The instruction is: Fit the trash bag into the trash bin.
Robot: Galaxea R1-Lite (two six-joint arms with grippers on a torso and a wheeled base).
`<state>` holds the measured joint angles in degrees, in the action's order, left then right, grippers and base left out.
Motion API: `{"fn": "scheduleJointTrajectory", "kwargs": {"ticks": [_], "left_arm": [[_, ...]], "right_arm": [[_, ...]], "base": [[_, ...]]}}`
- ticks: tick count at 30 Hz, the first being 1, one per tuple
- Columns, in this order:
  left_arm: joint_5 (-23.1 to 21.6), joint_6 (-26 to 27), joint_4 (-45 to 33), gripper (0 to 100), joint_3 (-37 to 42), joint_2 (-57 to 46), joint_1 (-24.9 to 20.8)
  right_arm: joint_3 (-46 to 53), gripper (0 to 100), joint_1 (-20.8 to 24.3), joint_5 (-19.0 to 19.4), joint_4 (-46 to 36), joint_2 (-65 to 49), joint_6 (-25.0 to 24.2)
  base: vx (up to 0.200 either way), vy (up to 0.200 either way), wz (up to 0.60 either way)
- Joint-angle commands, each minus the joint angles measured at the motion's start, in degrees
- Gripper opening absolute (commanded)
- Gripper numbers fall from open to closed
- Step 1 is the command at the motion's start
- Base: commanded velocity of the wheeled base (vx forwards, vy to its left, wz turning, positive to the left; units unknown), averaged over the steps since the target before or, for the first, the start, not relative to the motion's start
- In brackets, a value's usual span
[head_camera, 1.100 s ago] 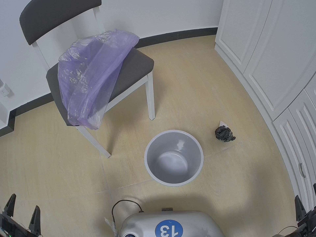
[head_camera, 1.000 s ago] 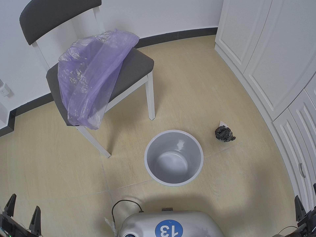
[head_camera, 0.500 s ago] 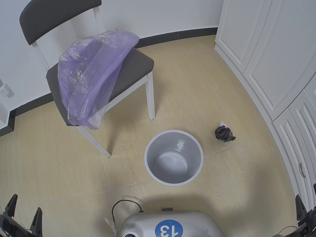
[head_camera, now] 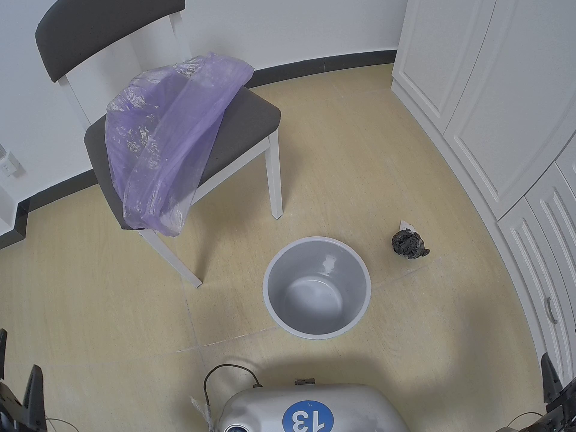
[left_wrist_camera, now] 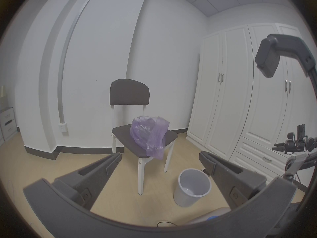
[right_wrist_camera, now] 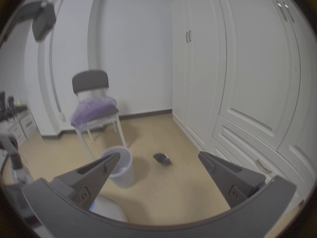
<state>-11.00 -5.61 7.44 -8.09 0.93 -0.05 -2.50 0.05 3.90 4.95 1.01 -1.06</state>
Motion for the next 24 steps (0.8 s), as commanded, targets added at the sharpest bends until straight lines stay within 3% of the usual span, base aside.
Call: {"fn": "scheduleJointTrajectory", "kwargs": {"ticks": [1,2,5,11,15,17,21,24], "left_arm": [[-0.52,1.39,-5.15,100,-7.37,2.15,0.4],[3.26,6.93,-7.96,100,-11.86,9.88,0.66],[9.68,12.99,-8.4,100,-17.75,21.22,0.75],[11.17,25.38,-7.88,100,-24.42,37.04,-0.21],[11.44,27.4,-7.88,100,-28.29,46.01,-5.05],[13.63,27.49,-7.88,100,-30.93,51.28,-9.0],[26.03,27.49,-7.79,100,-37.08,62.71,-19.2],[32.88,27.58,-7.79,100,-41.65,69.56,-22.71]], "right_arm": [[-7.61,100,-0.31,4.62,1.29,3.65,-6.06],[-12.71,100,-0.58,4.62,0.5,11.03,-5.88],[-22.2,100,-0.75,4.18,2.26,22.28,-5.71],[-33.89,100,-0.75,1.72,5.16,39.68,0.62],[-34.77,100,0.92,-4.78,7.97,45.48,2.99],[-34.15,100,2.41,-9.61,10.08,47.94,2.55],[-31.25,100,6.72,-19.37,14.3,51.72,0.88],[-30.99,100,9.79,-24.64,17.02,55.15,0.36]], "base": [[0.0,0.0,0.0],[0.0,0.0,0.0],[0.0,0.0,0.0],[0.0,0.0,0.0],[0.0,0.0,0.0],[0.0,0.0,0.0],[0.0,0.0,0.0],[0.0,0.0,0.0]]}}
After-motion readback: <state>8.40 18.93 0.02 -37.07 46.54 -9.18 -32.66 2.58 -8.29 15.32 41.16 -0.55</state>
